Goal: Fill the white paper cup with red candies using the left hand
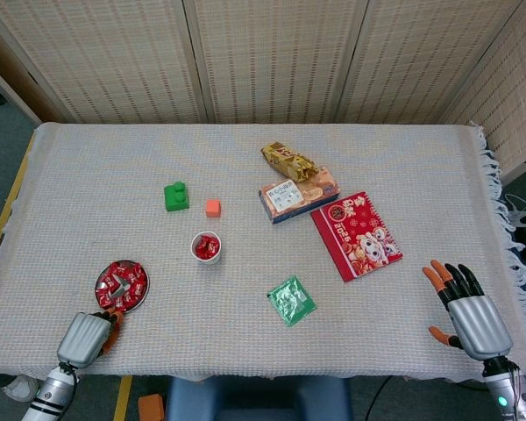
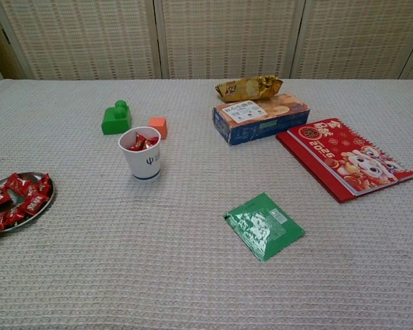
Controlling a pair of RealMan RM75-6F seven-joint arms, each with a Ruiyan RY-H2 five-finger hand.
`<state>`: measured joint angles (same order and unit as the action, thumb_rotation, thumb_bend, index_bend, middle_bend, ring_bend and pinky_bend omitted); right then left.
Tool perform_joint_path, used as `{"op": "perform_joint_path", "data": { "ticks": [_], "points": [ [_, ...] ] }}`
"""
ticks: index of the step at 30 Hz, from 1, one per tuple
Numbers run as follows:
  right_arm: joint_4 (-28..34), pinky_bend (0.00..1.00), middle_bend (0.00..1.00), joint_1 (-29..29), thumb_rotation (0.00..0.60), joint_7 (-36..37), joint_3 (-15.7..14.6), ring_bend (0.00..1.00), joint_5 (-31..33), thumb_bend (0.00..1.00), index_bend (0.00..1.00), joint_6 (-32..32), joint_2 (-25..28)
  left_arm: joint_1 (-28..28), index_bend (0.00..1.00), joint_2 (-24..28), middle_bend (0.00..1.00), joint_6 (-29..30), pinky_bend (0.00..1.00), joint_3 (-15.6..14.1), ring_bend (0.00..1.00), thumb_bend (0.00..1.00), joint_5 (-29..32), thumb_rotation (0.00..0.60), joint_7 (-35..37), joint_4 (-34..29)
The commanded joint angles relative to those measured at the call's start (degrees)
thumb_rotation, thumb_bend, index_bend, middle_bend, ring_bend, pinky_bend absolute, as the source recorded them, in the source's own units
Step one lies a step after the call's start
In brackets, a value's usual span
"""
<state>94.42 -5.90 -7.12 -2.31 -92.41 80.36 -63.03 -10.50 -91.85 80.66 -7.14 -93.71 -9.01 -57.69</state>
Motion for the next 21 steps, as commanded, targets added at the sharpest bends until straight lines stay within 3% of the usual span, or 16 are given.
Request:
{"op": "perform_joint_path", "data": {
  "ticks": [1,10,21],
  "points": [
    [0.02,0.00,0.00,0.03,0.600,-0.05,-0.02,0.00,-0.01,0.06,0.00,0.00,0.01,-0.17,0.48,-0.32,0.43,-0.80,1.00,0.34,0.70,0.38,0.40,0.600,-0.51,0.51],
    [0.08,0.00,0.00,0.00,0.600,-0.09,0.04,0.00,0.10,0.06,0.00,-0.11,0.01,0.22,0.60,-0.61,0.59,-0.48,1.00,0.69,0.73,0.41,0.22,0.600,-2.18,0.80],
    [0.17,0.00,0.00,-0.02,0.600,-0.13,-0.12,0.00,-0.12,0.06,0.00,-0.25,0.10,1.17,0.76,-2.39,0.75,1.81,1.00,2.33,0.78,0.65,0.79,0.600,-2.20,2.96]
  ]
}}
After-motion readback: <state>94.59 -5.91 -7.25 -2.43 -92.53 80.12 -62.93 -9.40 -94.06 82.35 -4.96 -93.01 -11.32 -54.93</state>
